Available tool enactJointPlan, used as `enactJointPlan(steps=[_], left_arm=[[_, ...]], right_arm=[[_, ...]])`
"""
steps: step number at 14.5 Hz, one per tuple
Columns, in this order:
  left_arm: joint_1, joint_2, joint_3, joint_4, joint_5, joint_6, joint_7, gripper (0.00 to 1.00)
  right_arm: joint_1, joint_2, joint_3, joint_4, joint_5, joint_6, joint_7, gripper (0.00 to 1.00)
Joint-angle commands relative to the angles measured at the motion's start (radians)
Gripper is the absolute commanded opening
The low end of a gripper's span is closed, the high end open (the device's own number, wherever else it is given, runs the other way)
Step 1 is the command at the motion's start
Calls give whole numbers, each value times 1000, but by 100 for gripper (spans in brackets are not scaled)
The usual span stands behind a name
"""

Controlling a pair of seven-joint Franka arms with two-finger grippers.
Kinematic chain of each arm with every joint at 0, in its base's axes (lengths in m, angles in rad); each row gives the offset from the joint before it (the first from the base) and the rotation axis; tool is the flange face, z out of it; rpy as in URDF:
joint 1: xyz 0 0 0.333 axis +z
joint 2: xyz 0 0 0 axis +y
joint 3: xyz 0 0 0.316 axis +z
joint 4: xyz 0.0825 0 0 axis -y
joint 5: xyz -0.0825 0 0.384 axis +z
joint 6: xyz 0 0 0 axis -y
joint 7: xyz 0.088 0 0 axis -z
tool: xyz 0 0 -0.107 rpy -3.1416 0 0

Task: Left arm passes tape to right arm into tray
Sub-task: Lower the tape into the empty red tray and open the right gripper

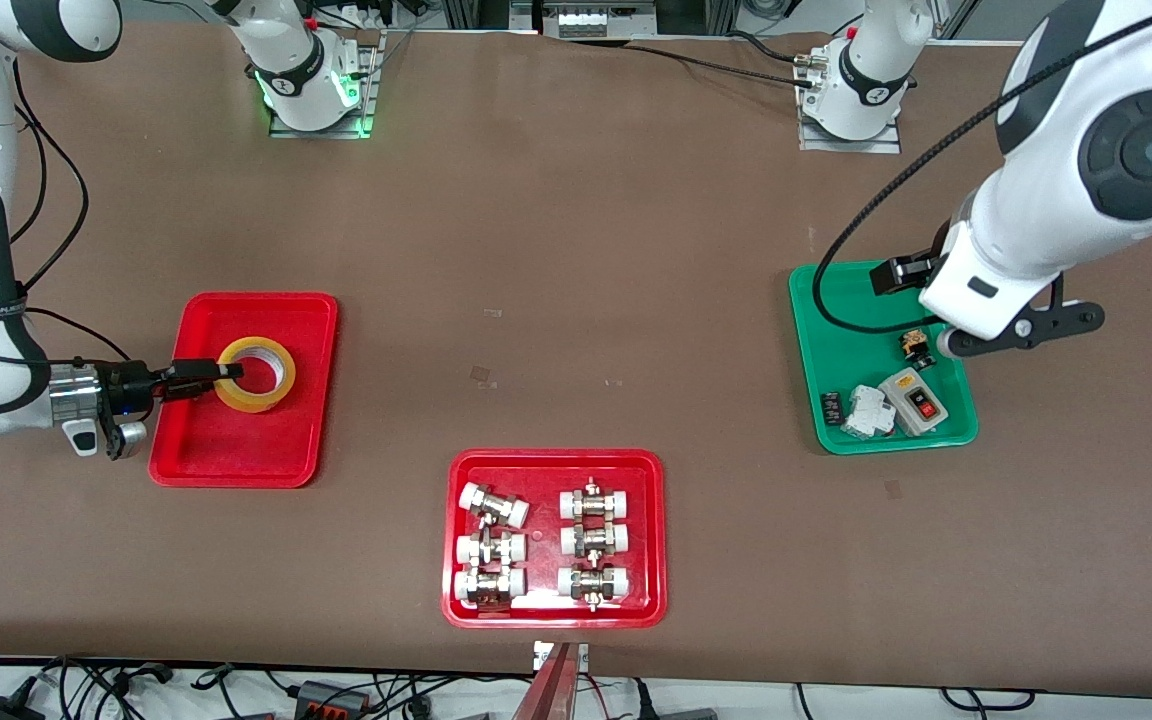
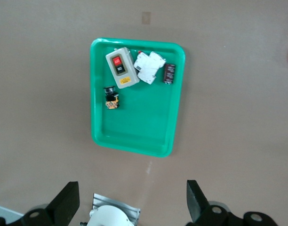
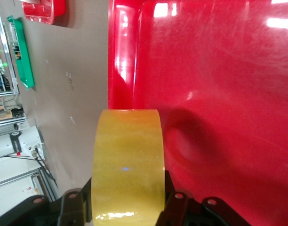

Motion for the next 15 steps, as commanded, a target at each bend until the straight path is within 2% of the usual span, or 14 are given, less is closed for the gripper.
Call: enactJointPlan(steps=[1, 2, 6, 8, 12, 15], left_arm=[[70, -160, -12, -226, -21, 108, 57, 100], [72, -162, -12, -226, -23, 114, 114, 100], [136, -160, -12, -227, -26, 144, 372, 100], [162, -160, -12, -227, -27, 142, 391, 100], [237, -162, -11, -227, -121, 124, 349, 100], [247, -160, -12, -224, -141, 102, 259, 100]], right_arm=[[-4, -13, 23, 1, -7, 32, 7, 87], [6, -11, 25, 1, -4, 41, 7, 100], [6, 9, 25, -2, 25, 41, 5, 100], [9, 9, 25, 1, 10, 54, -2, 100], [60, -25, 28, 7, -148, 158, -27, 100], [120, -78, 26, 6, -280, 219, -25, 100]])
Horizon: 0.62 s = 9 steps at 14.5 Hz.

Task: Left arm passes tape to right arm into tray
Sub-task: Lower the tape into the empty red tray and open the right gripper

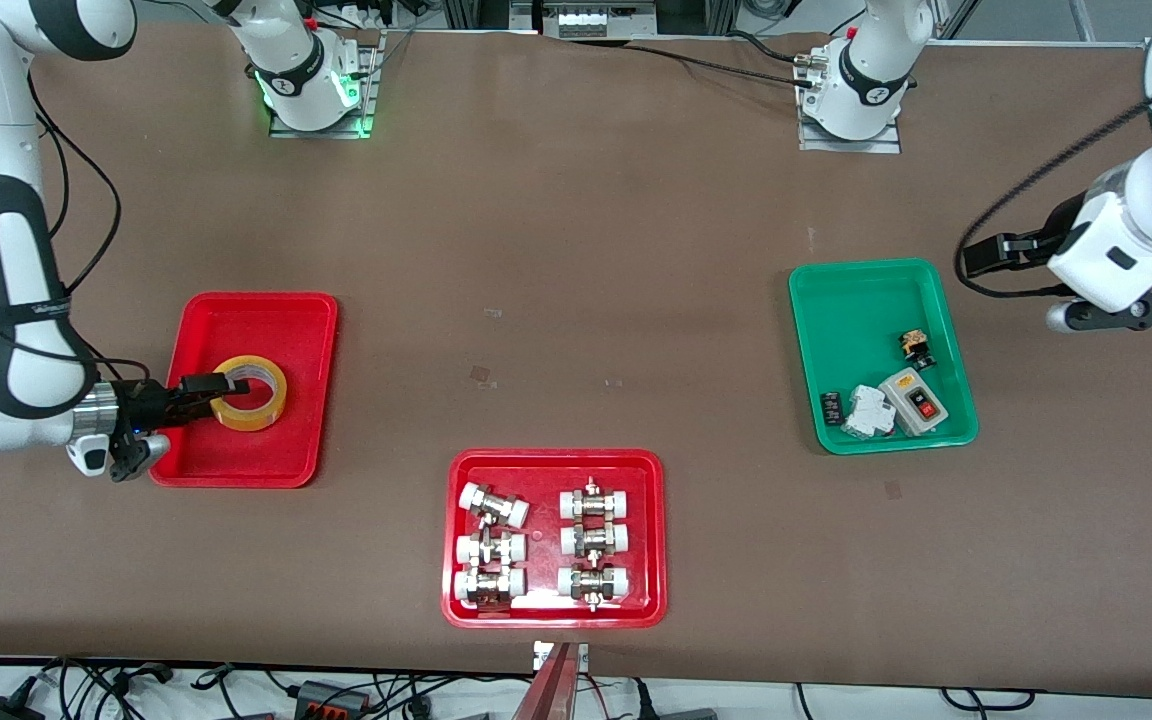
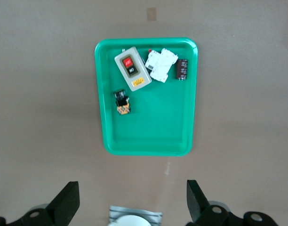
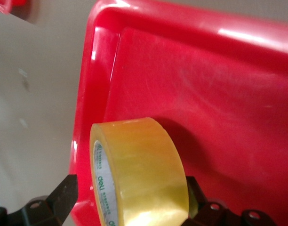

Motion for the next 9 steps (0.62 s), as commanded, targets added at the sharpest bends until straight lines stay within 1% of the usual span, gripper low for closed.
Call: enactJointPlan(steps=[1, 2, 4, 6, 8, 9], left_arm=[[13, -24, -12, -19, -22, -6, -39, 100], [13, -24, -12, -19, -22, -4, -39, 100], [17, -24, -10, -24, -48, -3, -41, 100], [31, -24, -10, -24, -62, -1, -38, 100], [34, -24, -10, -25, -59, 6, -9, 100], [57, -23, -10, -25, -59, 20, 26, 100]], right_arm=[[61, -84, -1, -12, -149, 49, 4, 100], [78, -119, -1, -12, -194, 57, 13, 100], [106, -185, -7, -12, -233, 48, 92, 100], [108, -241, -6, -12, -286, 39, 180, 100], [109, -289, -4, -12, -291, -10, 301, 100], [109, -318, -3, -11, -291, -41, 379, 100]])
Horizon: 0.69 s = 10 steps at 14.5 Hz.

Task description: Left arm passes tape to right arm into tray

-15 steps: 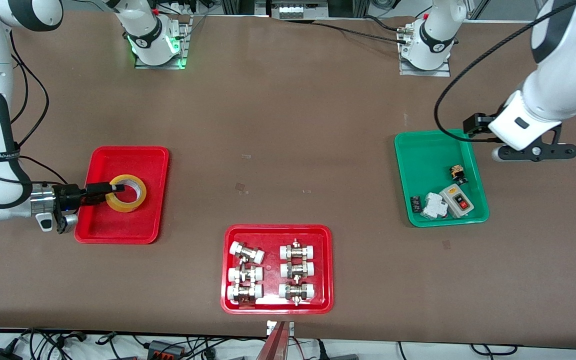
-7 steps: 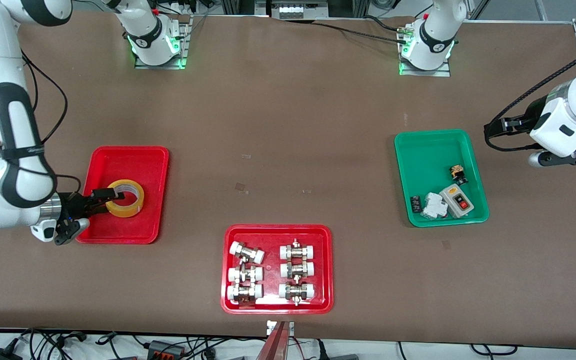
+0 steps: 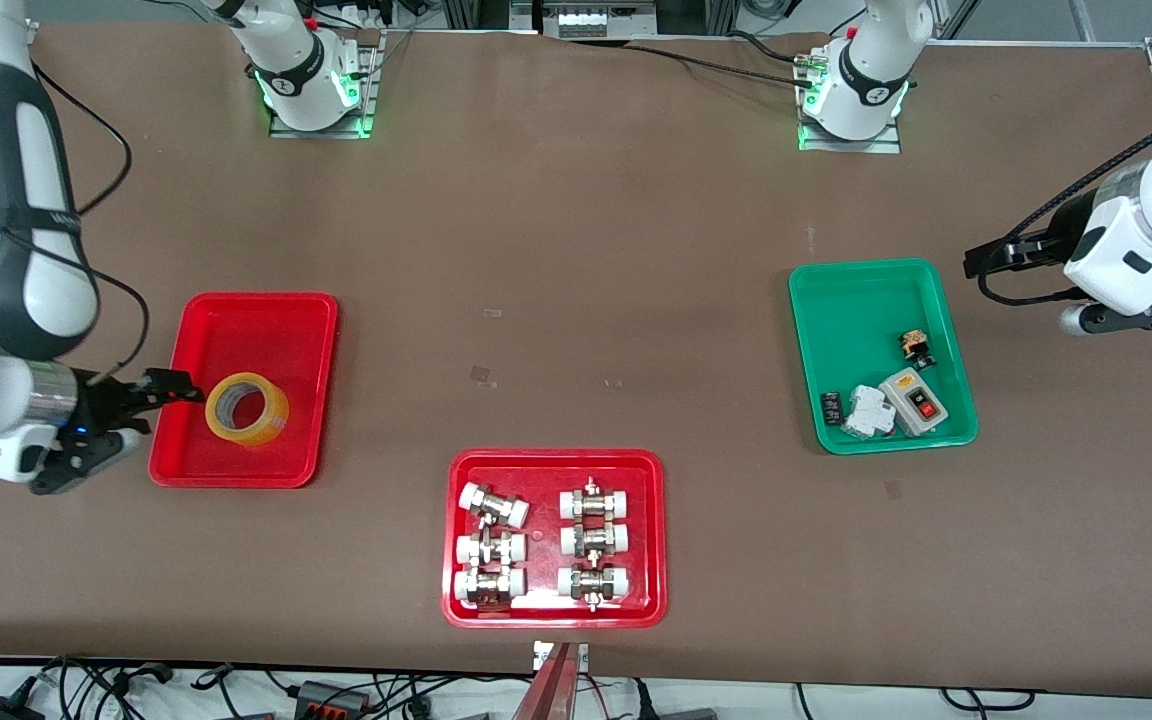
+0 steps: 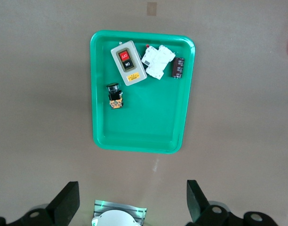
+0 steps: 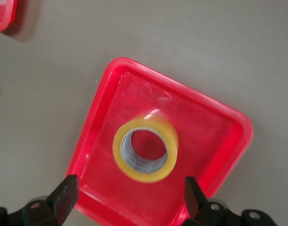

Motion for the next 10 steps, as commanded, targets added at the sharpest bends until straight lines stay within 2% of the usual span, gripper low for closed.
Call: enactJointPlan(steps=[1, 3, 4, 6, 7, 10], left_arm=[[52, -21, -8, -22, -15, 24, 84, 100], [48, -18, 19, -18, -7, 54, 137, 100], [-10, -30, 89, -19, -7, 65, 142, 100], [-173, -43, 279, -18, -7, 59, 137, 100], [-204, -55, 312, -22, -7, 53, 140, 100], [-206, -61, 297, -35, 51, 65, 151, 100]], right_arm=[[10, -87, 0, -25, -20, -65, 184, 100], [34, -142, 2, -5, -51, -146, 319, 100], [52, -159, 2, 16, -70, -202, 397, 100], [80, -173, 2, 85, -95, -315, 467, 100], [85, -175, 0, 120, -97, -341, 464, 100], [82, -175, -6, 217, -98, -363, 459, 100]])
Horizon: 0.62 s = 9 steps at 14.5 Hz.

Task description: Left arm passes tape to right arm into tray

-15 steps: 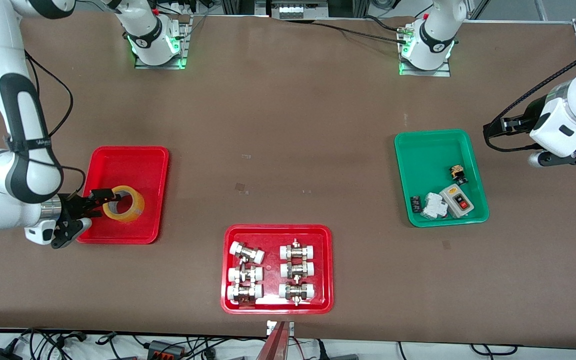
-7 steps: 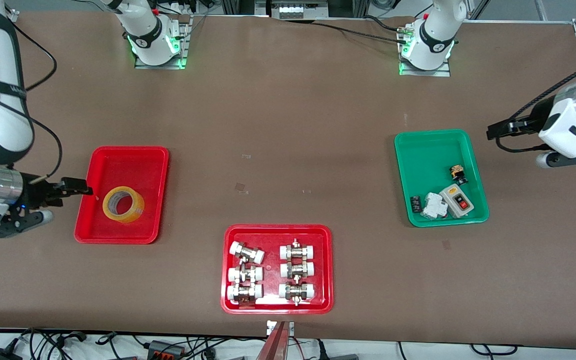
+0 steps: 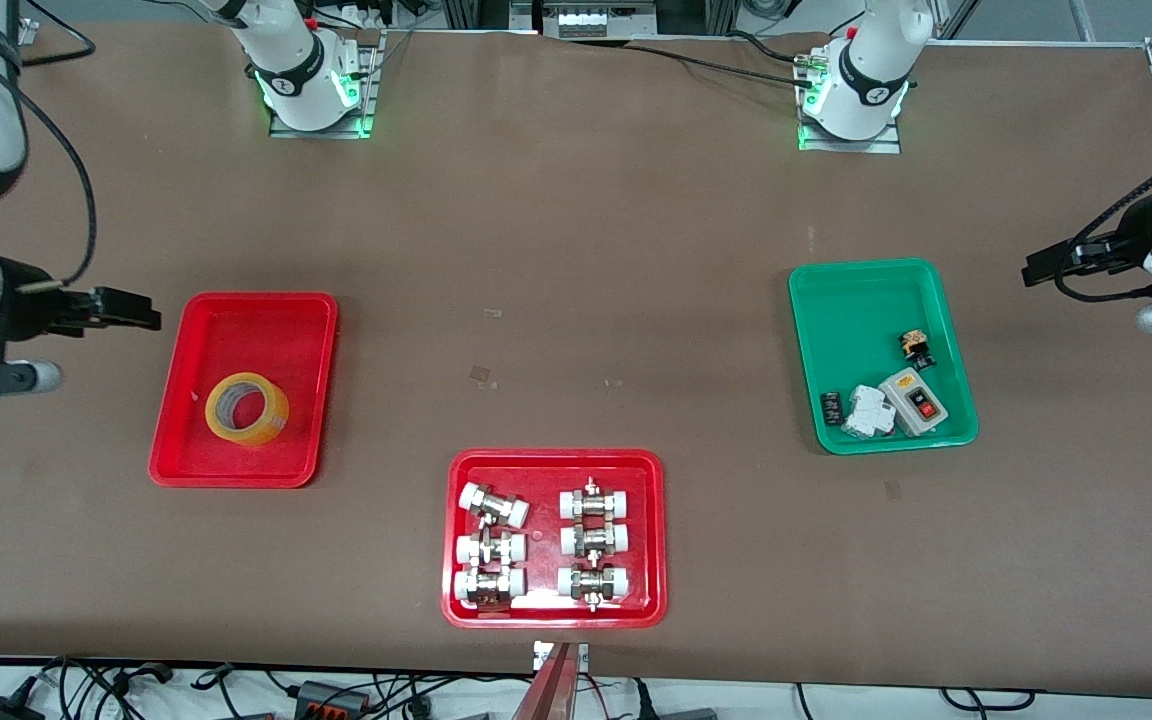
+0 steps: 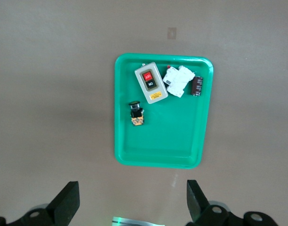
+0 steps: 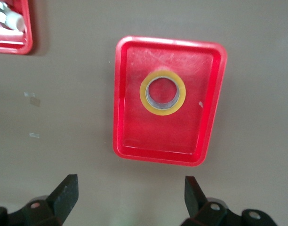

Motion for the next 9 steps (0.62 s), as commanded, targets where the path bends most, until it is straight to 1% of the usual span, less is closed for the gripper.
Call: enactJointPlan(steps=[1, 3, 4, 7, 9], left_arm=[[-16, -34, 10, -37, 30, 13, 28, 100], [-16, -33, 10, -28, 34, 32, 28, 100], [-18, -31, 8, -25, 30, 42, 16, 100], [-21, -44, 5, -21, 28, 5, 19, 100], [-24, -47, 5, 1, 24, -38, 15, 100]], right_arm=[[-5, 8, -9, 92, -27, -30, 24, 100], [-5, -13, -10, 97, -36, -7, 34, 100], [1, -23, -13, 91, -37, 31, 34, 100], [54, -104, -81, -51, -45, 194, 34, 100], [65, -130, -96, -79, -44, 199, 35, 100]])
